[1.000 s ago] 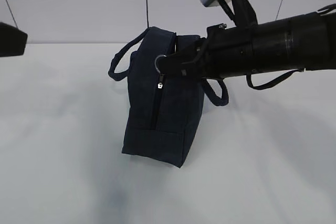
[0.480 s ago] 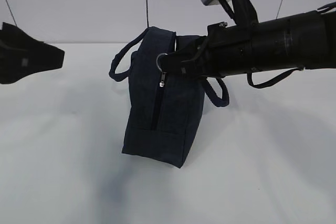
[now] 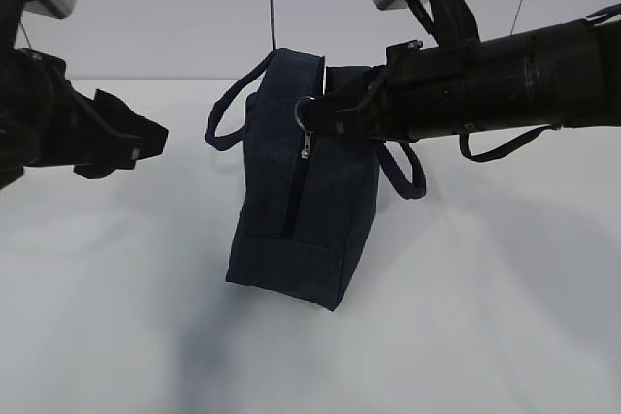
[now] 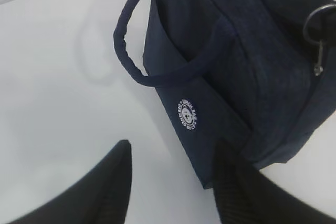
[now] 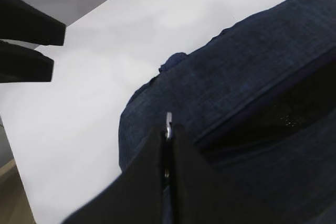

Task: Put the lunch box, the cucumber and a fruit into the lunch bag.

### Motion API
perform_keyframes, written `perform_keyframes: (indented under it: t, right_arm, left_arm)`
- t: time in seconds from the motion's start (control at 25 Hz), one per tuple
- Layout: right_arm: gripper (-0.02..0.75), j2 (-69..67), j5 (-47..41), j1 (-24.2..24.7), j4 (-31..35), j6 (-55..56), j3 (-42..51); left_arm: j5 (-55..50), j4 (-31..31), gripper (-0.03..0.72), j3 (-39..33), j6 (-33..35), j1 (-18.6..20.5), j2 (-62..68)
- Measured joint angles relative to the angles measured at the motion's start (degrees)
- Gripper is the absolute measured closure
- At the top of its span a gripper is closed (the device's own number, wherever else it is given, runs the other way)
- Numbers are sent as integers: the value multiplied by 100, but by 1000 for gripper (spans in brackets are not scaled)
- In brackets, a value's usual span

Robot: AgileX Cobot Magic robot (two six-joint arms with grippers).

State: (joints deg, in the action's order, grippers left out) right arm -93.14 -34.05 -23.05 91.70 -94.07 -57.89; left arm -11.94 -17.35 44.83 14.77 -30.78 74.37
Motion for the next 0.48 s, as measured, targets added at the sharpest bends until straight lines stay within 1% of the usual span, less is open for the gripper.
perform_keyframes:
  t: [0.08, 0.24, 0.32, 0.48]
  right_arm:
    - [731, 0, 11, 0, 0, 0, 0]
    - [731, 0, 116, 0, 13, 22, 0]
    - [731, 0, 155, 0, 13, 34, 0]
    - [731, 0, 192, 0, 13, 34, 0]
  left_arm:
    - [346, 0, 326, -117, 14, -172, 161]
    - [1261, 0, 326, -569, 32, -700, 435]
    - [1647, 0, 326, -676, 41, -924, 571]
    - [2086, 0, 326, -686, 41, -1139, 902]
